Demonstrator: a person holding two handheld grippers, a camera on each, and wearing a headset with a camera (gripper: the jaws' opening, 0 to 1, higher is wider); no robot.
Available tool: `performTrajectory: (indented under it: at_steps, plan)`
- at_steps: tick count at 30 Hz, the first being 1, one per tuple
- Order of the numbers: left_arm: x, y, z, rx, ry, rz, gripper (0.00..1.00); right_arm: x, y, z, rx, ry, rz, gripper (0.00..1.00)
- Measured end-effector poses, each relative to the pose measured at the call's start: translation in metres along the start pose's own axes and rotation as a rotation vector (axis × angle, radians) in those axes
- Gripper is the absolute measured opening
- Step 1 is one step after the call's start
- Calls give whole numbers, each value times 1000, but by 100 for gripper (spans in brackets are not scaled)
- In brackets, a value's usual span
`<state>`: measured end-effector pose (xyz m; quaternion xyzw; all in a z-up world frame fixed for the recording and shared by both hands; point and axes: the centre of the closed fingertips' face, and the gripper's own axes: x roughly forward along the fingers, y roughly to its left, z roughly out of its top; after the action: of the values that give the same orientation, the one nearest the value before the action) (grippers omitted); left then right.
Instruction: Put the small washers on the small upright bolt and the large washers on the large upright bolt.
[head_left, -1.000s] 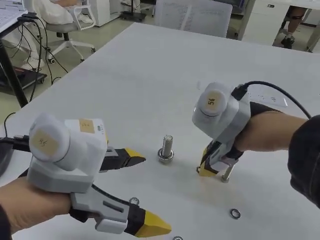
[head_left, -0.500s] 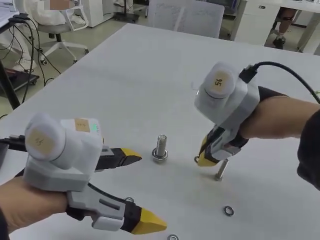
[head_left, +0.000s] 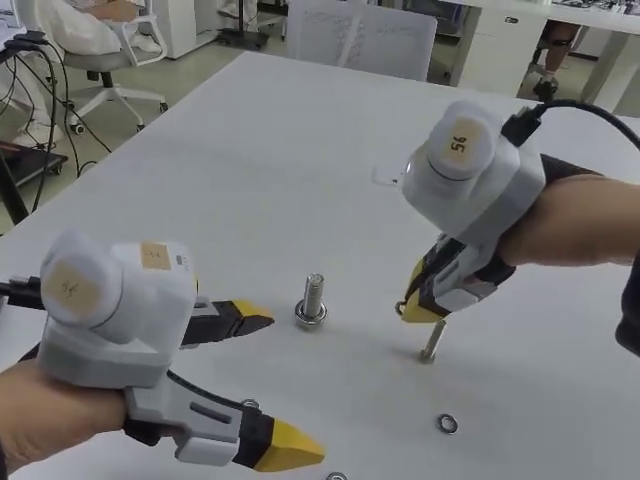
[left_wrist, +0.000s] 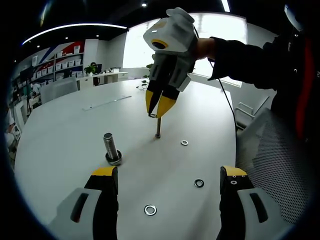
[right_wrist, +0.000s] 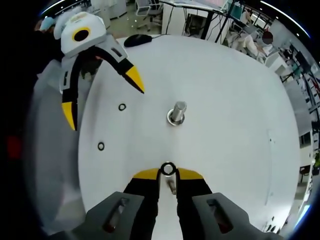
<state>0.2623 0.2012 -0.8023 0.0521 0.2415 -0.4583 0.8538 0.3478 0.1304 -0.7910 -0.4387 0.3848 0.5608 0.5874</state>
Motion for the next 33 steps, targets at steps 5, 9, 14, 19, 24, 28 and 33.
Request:
performTrajectory:
  at_steps: [5, 9, 14, 19, 24, 28, 33]
  plan:
    - [0, 0, 0, 1, -1, -1, 84, -7, -2, -2, -1, 1, -8, 13]
    - [-1, 0, 0, 0, -1, -2, 84, -14, -4, -7, 5, 4, -15, 13]
    - [0, -1, 0, 0, 1, -4, 84, -23, -11, -14, 13, 11, -31, 13]
    - [0, -1, 0, 0, 1, -5, 84, -27, -14, -21, 24, 18, -42, 13]
    - [0, -1, -1, 0, 2, -6, 84, -26, -17, -29, 34, 31, -42, 13]
    - [0, -1, 0, -2, 1, -5, 84, -20, -17, -36, 43, 43, -34, 13]
    - [0, -1, -1, -4, 4, -5, 84, -12, -14, -40, 48, 52, -21, 13]
